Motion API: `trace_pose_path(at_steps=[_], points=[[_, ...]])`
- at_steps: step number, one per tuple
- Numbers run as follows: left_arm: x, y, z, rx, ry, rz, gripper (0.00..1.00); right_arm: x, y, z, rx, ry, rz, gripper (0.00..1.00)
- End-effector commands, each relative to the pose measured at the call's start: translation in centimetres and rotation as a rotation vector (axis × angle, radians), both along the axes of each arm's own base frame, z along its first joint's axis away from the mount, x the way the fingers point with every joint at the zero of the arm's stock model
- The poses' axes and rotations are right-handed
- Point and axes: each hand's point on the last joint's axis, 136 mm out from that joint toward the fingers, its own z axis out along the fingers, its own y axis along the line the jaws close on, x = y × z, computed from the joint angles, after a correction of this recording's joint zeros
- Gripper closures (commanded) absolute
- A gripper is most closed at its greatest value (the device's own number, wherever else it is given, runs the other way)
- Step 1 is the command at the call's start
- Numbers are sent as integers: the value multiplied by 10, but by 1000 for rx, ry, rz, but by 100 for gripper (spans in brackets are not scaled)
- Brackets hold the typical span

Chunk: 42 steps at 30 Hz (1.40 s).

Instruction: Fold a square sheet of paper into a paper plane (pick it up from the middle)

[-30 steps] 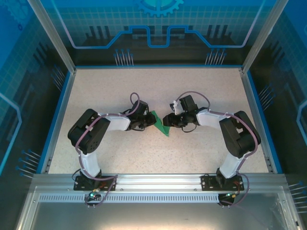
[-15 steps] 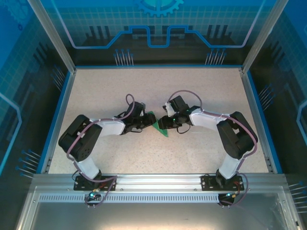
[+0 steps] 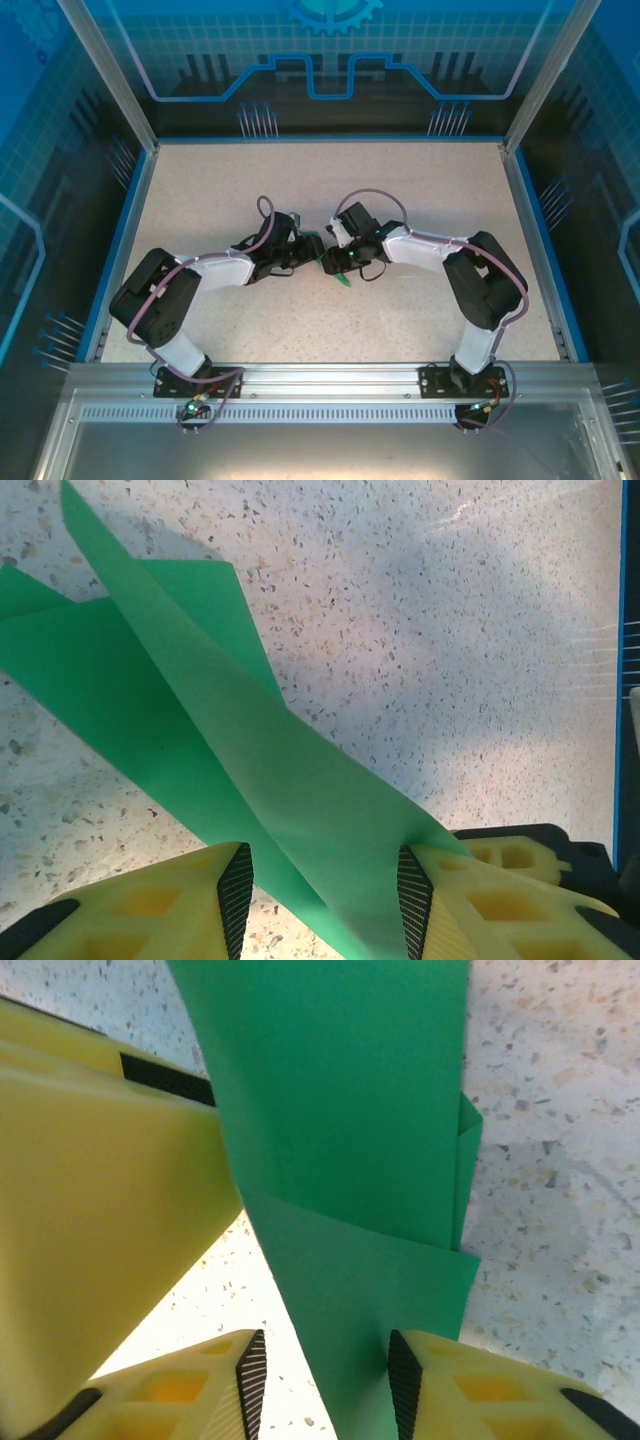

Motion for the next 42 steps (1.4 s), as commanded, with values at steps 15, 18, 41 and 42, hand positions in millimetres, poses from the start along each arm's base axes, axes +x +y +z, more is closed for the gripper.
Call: trace_pose_path(at_steps=[15, 18, 41, 42], points=[[-3, 9, -13, 44, 26, 16, 53, -8, 19, -17, 214, 128, 55, 93], [-2, 8, -13, 40, 24, 15, 53, -8, 19, -20, 273, 170, 46, 93], [9, -4, -13, 14, -4, -14, 67, -4, 7, -52, 387, 411, -100, 99], [10, -5, -14, 11, -2, -19, 68, -4, 7, -52, 388, 418, -103, 100]])
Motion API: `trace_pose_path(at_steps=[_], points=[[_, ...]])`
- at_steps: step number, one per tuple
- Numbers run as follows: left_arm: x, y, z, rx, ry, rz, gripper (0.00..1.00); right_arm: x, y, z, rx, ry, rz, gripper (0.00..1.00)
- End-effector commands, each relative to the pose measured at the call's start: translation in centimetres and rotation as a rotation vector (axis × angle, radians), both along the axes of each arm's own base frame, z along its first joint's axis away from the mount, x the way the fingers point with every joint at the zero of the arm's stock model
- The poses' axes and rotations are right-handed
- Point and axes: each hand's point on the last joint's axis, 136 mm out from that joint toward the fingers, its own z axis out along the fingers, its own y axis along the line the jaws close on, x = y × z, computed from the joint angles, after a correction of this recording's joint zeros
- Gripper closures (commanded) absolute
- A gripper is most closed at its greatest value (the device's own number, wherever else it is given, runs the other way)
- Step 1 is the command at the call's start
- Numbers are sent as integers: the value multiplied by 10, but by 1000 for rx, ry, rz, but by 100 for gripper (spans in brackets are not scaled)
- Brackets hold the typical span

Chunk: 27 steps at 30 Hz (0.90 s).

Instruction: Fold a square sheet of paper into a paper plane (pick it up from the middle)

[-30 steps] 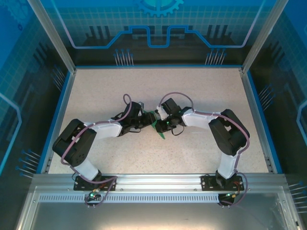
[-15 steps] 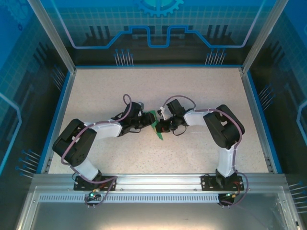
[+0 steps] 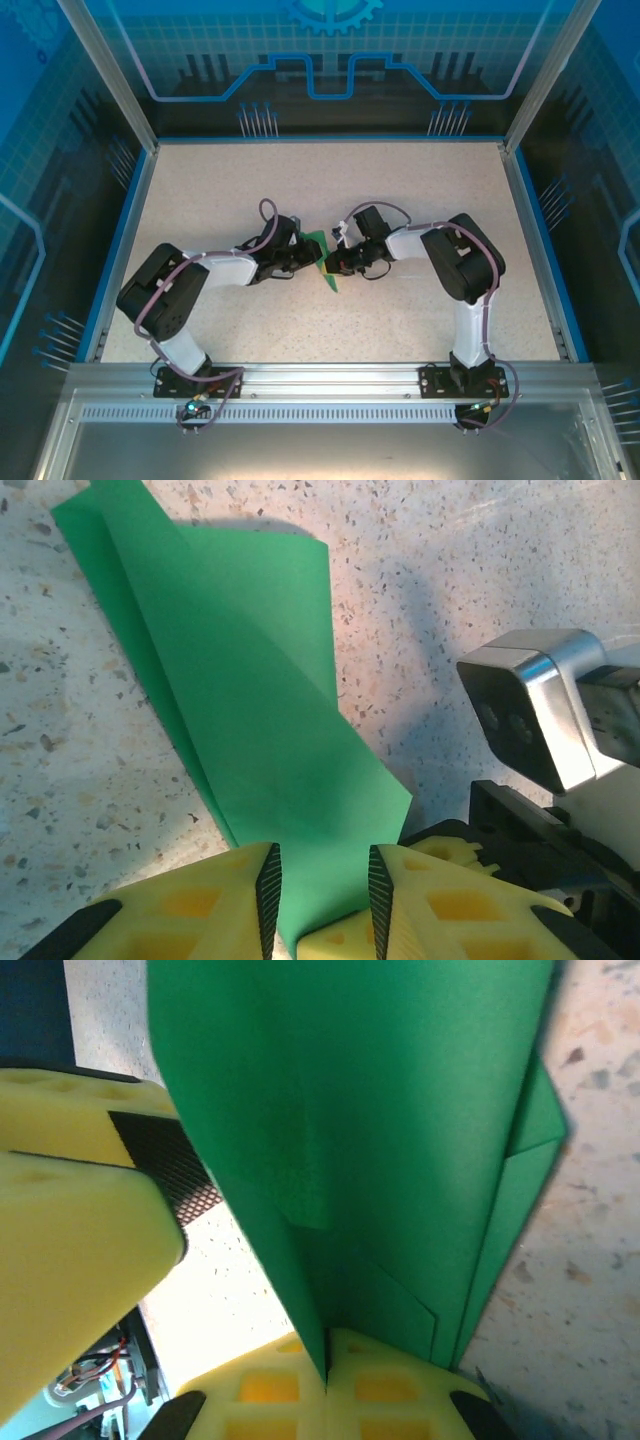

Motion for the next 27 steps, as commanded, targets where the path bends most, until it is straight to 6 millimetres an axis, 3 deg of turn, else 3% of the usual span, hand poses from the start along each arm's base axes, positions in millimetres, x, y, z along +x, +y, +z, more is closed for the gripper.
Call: trace_pose_path(at_steps=[1, 16, 27], points=[[10, -9, 7, -24, -32, -31, 68, -3, -13, -25, -42, 80, -44, 100], [15, -14, -5, -19, -12, -39, 70, -4, -16, -33, -47, 142, -57, 100], [13, -1, -27, 55, 56, 17, 77, -2, -16, -26, -51, 131, -62, 91]])
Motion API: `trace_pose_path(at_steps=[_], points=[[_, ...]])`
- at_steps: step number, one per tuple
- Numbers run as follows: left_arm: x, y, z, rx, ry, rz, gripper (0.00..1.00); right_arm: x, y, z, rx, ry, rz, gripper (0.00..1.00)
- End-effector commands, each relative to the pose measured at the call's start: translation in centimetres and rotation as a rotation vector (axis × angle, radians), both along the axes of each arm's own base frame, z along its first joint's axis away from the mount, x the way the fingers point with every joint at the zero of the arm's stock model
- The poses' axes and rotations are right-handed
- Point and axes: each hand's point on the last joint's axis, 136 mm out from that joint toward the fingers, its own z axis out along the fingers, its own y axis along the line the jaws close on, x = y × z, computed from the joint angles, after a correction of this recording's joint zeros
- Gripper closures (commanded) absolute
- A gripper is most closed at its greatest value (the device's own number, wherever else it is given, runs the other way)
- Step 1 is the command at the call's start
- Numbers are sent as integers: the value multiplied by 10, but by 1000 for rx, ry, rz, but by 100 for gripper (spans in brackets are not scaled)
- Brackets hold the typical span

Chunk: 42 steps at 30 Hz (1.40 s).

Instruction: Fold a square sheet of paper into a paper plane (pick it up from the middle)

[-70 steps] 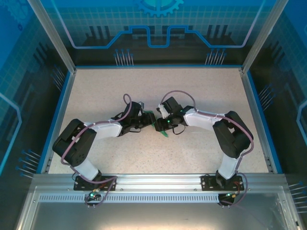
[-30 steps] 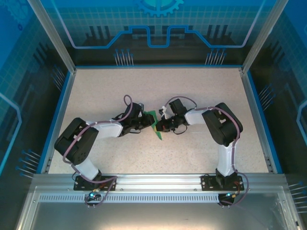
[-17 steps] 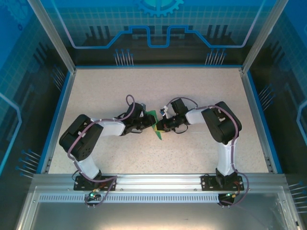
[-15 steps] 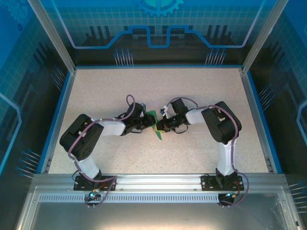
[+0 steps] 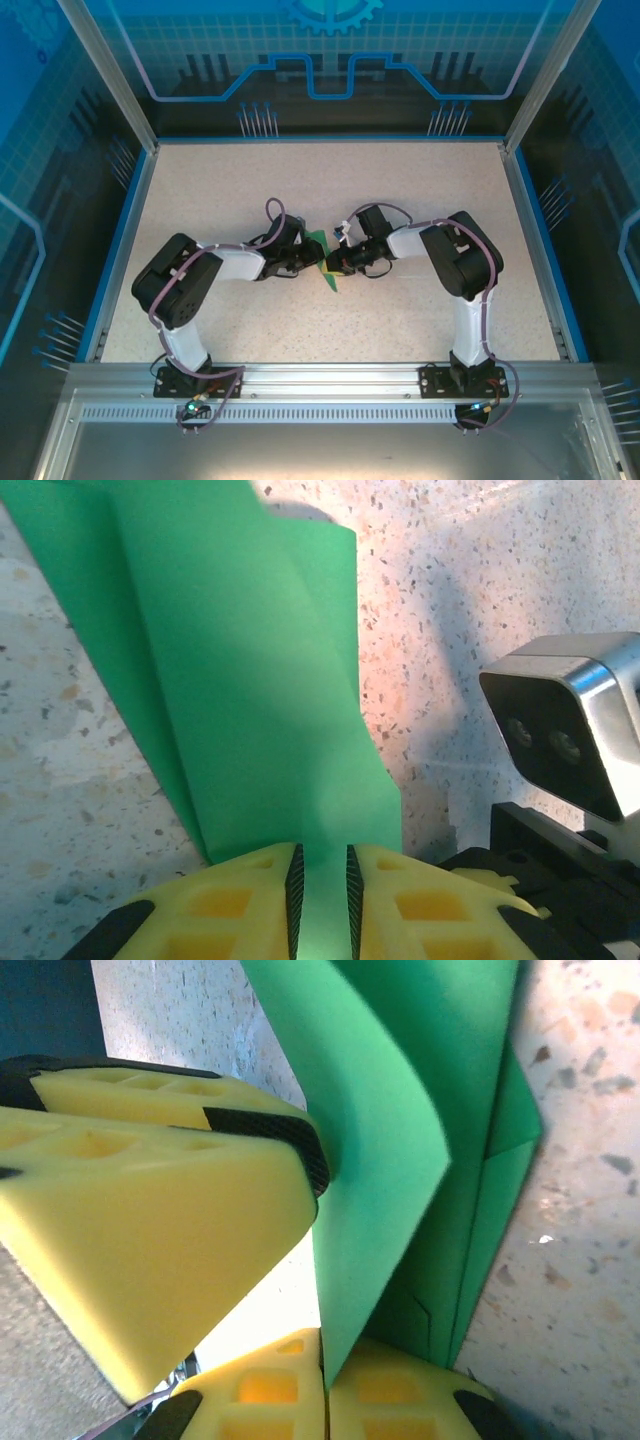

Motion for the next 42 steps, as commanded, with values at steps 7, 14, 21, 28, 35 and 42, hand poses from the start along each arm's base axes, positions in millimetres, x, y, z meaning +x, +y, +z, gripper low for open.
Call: trace_pose_path(at_steps=[7, 14, 21, 28, 35, 42], points=[[1, 14, -21, 81, 72, 63, 80, -1, -16, -7, -101, 3, -38, 85], [-3, 16, -28, 81, 103, 81, 80, -5, -16, 4, -132, -30, -26, 82], [-3, 17, -30, 84, 116, 88, 80, -15, -13, 10, -133, -34, 1, 78], [-5, 18, -33, 90, 128, 94, 80, -24, -11, 8, -140, -23, 20, 81], [-4, 18, -34, 96, 127, 91, 80, -31, -19, -3, -171, 15, -3, 90], [-4, 19, -34, 102, 128, 93, 80, -34, -19, -7, -164, 44, -5, 92]])
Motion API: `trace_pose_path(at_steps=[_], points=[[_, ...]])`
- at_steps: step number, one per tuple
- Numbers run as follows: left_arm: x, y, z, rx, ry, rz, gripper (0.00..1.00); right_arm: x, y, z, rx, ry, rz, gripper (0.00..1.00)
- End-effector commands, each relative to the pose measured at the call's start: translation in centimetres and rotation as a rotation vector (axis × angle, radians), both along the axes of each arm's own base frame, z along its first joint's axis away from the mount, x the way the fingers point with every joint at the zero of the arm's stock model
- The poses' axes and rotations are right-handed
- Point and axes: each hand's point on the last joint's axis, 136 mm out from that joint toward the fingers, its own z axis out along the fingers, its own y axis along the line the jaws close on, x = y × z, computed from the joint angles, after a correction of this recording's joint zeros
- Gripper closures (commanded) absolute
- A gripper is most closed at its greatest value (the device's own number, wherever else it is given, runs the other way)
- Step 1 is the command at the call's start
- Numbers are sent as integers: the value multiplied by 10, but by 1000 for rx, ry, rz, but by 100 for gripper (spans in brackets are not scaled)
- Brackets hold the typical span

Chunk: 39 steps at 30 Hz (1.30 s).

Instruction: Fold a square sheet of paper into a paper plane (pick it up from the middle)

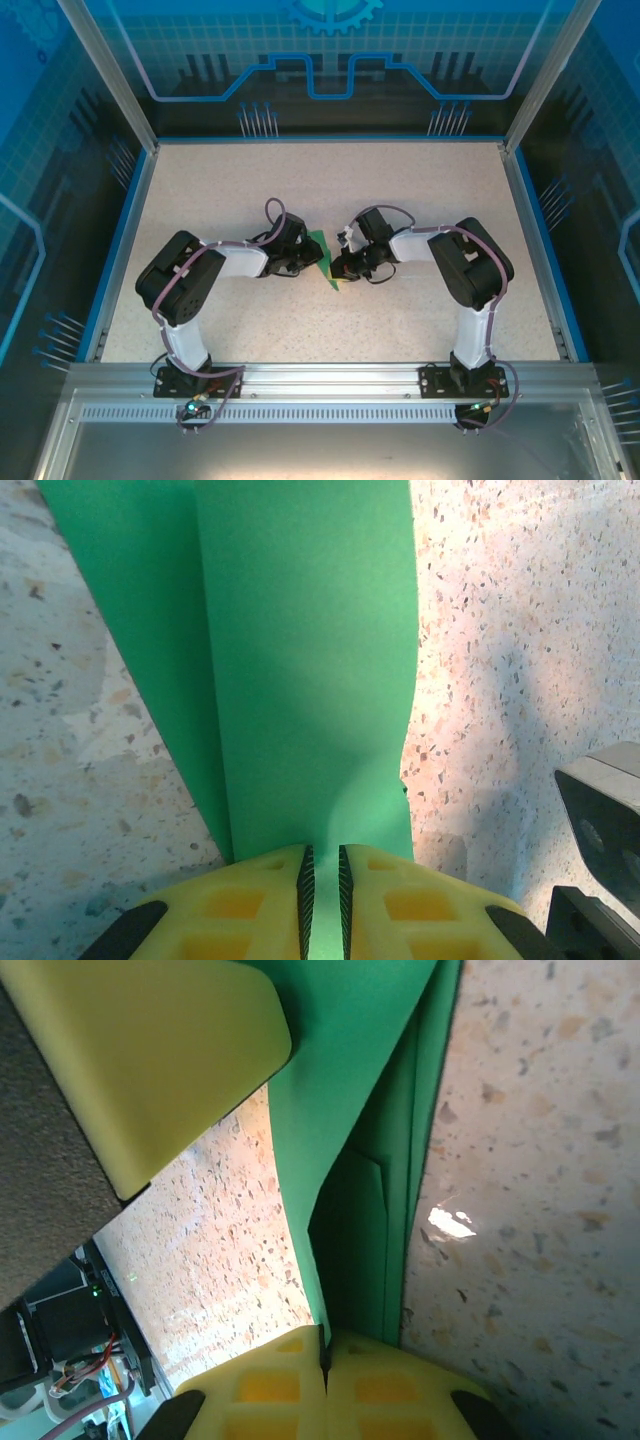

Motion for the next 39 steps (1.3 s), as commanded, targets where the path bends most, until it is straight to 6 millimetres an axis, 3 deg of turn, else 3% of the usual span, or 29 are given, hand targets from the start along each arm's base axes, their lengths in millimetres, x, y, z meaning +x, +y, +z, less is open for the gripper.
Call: trace_pose_path(at_steps=[1, 6, 17, 33, 39], points=[[-6, 16, -25, 85, 65, 32, 80, -14, -5, -2, -23, 45, 8, 88], [-6, 16, -26, 92, 67, 28, 80, -15, -10, 14, -55, -26, 39, 80], [-5, 13, -25, 93, 79, 21, 80, -23, -4, 19, -144, -145, 162, 75], [-6, 14, -26, 98, 82, 16, 80, -14, -2, 10, -204, -167, 164, 78], [-6, 15, -27, 102, 84, 17, 80, -17, -3, 5, -210, -153, 165, 88]])
